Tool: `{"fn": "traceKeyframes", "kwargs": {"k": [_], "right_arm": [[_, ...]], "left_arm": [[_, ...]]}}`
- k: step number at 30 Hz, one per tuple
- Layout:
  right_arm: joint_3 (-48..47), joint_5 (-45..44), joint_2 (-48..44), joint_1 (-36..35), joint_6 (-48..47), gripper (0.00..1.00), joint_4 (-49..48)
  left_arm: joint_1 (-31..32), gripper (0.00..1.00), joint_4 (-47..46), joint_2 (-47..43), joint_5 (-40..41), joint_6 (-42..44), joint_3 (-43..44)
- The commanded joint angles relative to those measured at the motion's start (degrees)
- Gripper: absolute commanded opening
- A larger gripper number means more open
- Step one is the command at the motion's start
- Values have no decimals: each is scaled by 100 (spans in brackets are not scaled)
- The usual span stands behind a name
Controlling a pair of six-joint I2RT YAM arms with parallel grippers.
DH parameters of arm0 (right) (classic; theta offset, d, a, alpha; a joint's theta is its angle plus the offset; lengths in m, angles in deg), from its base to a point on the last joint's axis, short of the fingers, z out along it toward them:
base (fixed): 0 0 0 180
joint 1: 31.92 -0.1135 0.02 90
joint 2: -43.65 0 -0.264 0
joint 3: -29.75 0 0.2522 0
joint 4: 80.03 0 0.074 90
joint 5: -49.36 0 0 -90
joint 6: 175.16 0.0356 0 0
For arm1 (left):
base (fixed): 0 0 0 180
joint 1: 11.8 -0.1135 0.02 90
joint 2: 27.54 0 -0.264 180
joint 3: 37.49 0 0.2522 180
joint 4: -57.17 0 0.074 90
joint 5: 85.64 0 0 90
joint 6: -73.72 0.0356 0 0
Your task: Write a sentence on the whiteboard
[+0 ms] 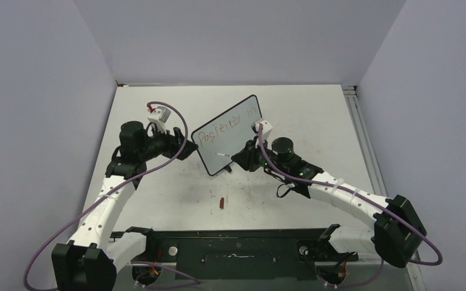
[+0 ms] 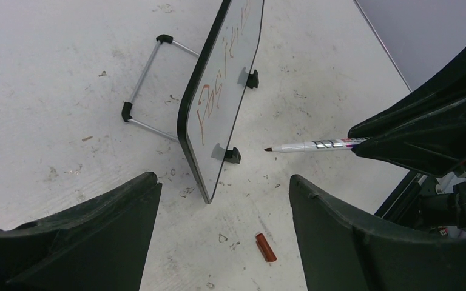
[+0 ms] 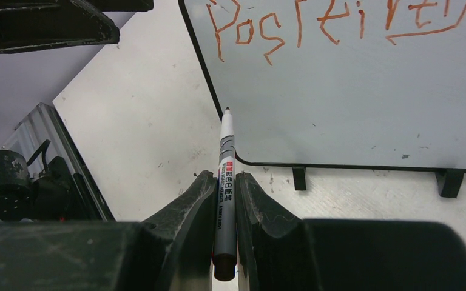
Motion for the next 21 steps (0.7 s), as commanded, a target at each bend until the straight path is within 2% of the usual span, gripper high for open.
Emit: {"fn": "traceKeyframes", "kwargs": {"k": [1, 4, 11, 21], "right_arm": [[-45, 318, 314, -10, -164, 5, -885], [-84, 376, 515, -13, -226, 5, -878], [-83, 446, 816, -7, -290, 5, -940], [-171, 470, 1159, -2, -321, 5, -1161]], "left_arm": [[-54, 74, -402, 224, -231, -162, 60], [-52, 67, -399, 459, -262, -212, 80], [-52, 62, -321, 753, -56, -226, 113], [-52, 52, -563, 1151, -249, -415, 148]]}}
